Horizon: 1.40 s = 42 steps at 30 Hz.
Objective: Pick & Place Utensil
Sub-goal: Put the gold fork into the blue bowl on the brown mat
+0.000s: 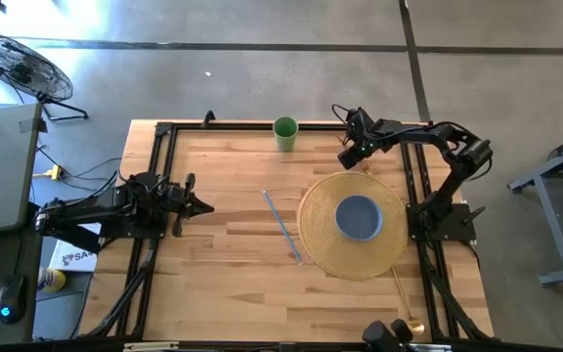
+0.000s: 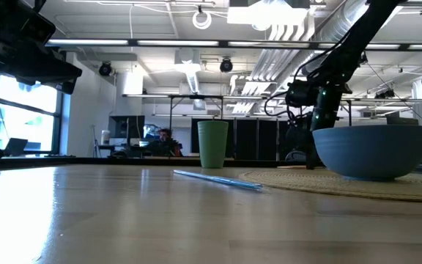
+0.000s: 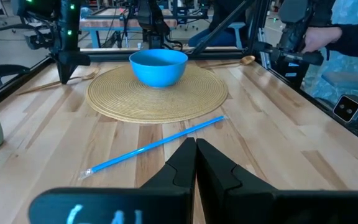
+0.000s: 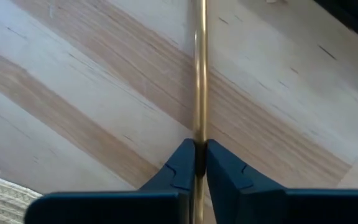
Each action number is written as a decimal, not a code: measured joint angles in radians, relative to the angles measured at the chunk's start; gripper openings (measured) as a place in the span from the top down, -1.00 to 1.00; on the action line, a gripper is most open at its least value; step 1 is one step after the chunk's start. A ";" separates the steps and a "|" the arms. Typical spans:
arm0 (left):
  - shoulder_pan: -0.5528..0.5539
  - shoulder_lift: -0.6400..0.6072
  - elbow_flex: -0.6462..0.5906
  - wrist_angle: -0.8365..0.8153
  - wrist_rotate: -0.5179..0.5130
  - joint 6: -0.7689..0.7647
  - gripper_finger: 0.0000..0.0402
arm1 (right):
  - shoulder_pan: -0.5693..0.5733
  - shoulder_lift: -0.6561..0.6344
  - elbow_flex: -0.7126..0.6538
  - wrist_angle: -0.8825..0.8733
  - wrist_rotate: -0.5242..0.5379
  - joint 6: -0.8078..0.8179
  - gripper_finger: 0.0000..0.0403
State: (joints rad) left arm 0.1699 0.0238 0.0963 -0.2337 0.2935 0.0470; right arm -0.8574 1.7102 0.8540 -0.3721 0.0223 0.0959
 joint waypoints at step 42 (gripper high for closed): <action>0.000 0.000 0.000 0.000 0.003 0.000 0.95 | 1.124 -0.571 -0.036 -0.305 0.696 0.708 0.94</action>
State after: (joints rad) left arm 0.1699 0.0238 0.0959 -0.2337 0.2961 0.0471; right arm 0.2665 1.1393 0.8180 -0.6770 0.7188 0.8040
